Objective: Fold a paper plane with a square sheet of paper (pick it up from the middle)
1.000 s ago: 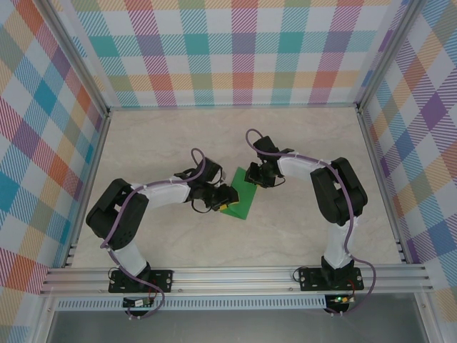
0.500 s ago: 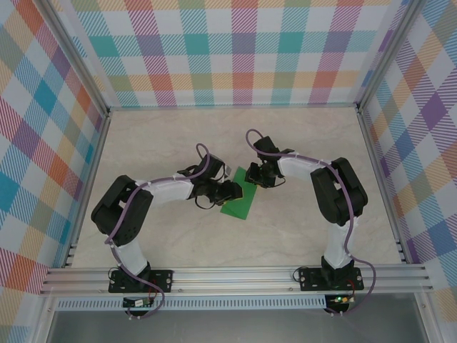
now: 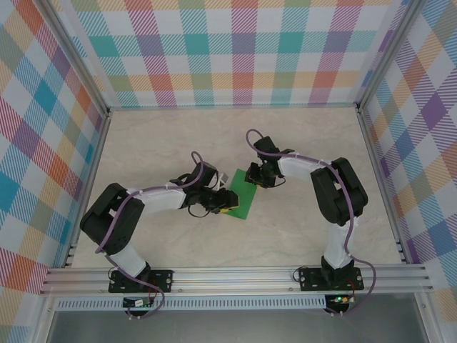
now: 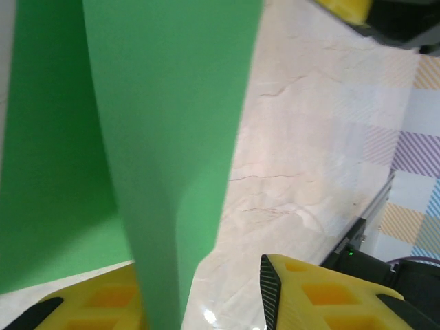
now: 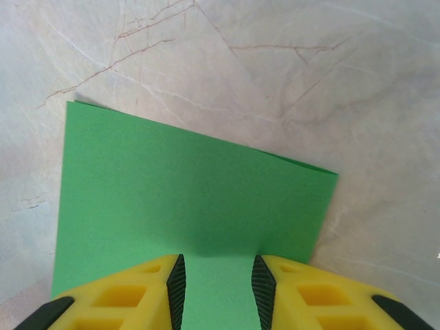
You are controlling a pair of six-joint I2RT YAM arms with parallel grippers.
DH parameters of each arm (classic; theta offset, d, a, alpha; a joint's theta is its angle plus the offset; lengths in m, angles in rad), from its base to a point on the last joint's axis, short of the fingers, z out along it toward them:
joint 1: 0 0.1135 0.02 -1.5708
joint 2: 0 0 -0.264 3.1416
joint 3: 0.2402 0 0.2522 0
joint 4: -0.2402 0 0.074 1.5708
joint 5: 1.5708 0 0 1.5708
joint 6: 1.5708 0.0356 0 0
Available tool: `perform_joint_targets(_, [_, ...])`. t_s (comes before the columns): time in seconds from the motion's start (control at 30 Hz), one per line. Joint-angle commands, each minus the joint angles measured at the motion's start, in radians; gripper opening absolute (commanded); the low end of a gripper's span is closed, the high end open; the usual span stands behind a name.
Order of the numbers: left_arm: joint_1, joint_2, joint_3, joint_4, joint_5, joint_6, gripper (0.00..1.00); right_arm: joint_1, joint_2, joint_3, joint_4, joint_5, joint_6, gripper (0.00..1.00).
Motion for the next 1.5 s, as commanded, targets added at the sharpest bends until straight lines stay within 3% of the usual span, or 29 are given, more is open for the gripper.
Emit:
perform_joint_targets(0.0, [0.001, -0.03, 0.009, 0.062, 0.026, -0.006, 0.38, -0.007, 0.025, -0.032, -0.052, 0.001, -0.022, 0.35])
perform_joint_targets(0.4, [-0.001, 0.087, 0.072, 0.17, 0.029, -0.053, 0.45, -0.011, -0.003, -0.022, -0.058, -0.041, -0.039, 0.36])
perform_joint_targets(0.8, [-0.001, 0.124, 0.063, 0.191, -0.008, -0.056, 0.55, -0.032, -0.254, -0.137, -0.023, -0.216, -0.092, 0.51])
perform_joint_targets(1.0, [-0.001, 0.131, 0.056, 0.189, -0.031, -0.056, 0.38, -0.032, -0.308, -0.257, 0.025, -0.321, -0.06, 0.51])
perform_joint_targets(1.23, [0.0, 0.128, 0.051, 0.185, -0.043, -0.058, 0.29, -0.032, -0.28, -0.289, 0.099, -0.438, -0.049, 0.47])
perform_joint_targets(1.47, [-0.001, 0.132, 0.049, 0.183, -0.05, -0.059, 0.25, -0.032, -0.237, -0.274, 0.111, -0.455, -0.059, 0.38])
